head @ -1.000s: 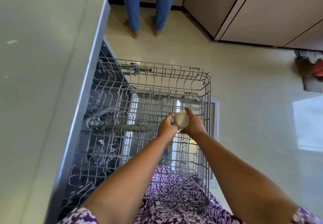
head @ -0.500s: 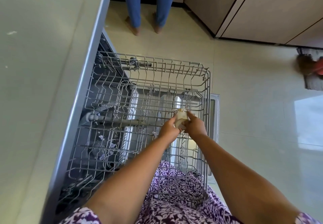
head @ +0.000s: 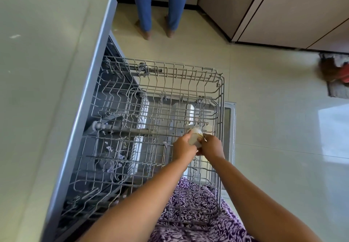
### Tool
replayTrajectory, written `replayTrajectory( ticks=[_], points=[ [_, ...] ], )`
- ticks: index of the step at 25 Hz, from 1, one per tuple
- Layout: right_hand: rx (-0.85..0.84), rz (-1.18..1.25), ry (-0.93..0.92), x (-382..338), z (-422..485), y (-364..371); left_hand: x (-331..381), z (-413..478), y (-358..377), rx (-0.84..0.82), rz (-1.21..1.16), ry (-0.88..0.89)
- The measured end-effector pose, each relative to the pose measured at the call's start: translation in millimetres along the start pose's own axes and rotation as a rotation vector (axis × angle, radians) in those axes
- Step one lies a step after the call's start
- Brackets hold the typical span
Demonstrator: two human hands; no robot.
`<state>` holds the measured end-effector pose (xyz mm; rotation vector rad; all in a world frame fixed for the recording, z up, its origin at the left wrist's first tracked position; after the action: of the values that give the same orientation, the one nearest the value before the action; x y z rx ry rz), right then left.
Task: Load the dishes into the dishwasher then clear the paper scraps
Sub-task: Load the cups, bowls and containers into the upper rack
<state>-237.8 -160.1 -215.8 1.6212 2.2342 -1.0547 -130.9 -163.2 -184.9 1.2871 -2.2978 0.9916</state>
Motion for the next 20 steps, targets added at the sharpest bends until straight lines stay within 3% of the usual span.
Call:
replayTrajectory(
  ticks=[10,14,20],
  points=[
    [0.065,0.056,0.013,-30,9,-7,18,19,-15,0.063,-0.005,0.044],
    [0.082,0.185,0.140,-40,31,-11,23,40,-20,0.002,-0.095,-0.001],
    [0.118,0.227,0.115,-47,44,-13,29,47,-19,-0.025,-0.129,0.029]
  ],
)
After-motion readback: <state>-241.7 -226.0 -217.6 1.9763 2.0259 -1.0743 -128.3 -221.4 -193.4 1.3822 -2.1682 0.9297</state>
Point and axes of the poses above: each hand's wrist, its own z-axis towards the middle knuckle, its own y-axis out of the palm, x = y × z, the point moved 2 cm from there along z, towards the middle knuckle, and after that the axes turned 1 degree about x, right-handed, at the moved point
